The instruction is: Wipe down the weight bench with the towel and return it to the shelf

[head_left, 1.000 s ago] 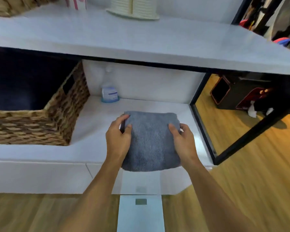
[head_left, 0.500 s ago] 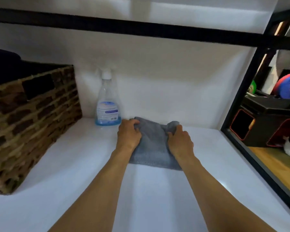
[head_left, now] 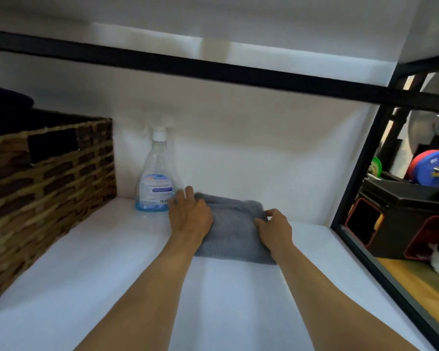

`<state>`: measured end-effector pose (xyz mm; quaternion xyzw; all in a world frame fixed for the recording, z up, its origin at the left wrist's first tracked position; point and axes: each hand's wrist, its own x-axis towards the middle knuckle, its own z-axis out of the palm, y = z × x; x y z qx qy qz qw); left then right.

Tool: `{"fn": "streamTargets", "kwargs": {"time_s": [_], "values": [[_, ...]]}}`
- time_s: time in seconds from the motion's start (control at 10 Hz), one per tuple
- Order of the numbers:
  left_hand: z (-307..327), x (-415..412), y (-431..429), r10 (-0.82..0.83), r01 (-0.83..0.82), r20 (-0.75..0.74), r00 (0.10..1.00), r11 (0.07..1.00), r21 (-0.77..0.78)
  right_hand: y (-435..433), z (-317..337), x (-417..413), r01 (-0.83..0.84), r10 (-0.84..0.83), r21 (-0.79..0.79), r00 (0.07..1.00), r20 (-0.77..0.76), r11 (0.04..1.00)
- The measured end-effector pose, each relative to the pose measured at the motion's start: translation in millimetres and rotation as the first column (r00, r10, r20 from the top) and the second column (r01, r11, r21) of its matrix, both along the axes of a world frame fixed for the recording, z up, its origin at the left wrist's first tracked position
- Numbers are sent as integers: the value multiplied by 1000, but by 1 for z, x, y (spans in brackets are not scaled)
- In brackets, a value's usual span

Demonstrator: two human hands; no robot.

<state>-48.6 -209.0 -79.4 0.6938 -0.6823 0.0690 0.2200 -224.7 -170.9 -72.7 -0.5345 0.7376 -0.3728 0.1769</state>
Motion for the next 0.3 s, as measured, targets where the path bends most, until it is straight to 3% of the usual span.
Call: {"fn": "streamTargets", "kwargs": {"time_s": [0.1,0.2,0.3], "values": [[-3,-1,14,-24,15,60,998,988,153,32,4,-9,-73,74,31,996,-48,997],[4,11,40,-110,96,27,994,946,310,60,14,-9,-46,49,46,996,-75,998],[25,25,92,-161,206,-211,964,955,212,104,33,9,-59,60,12,995,-76,998]]}}
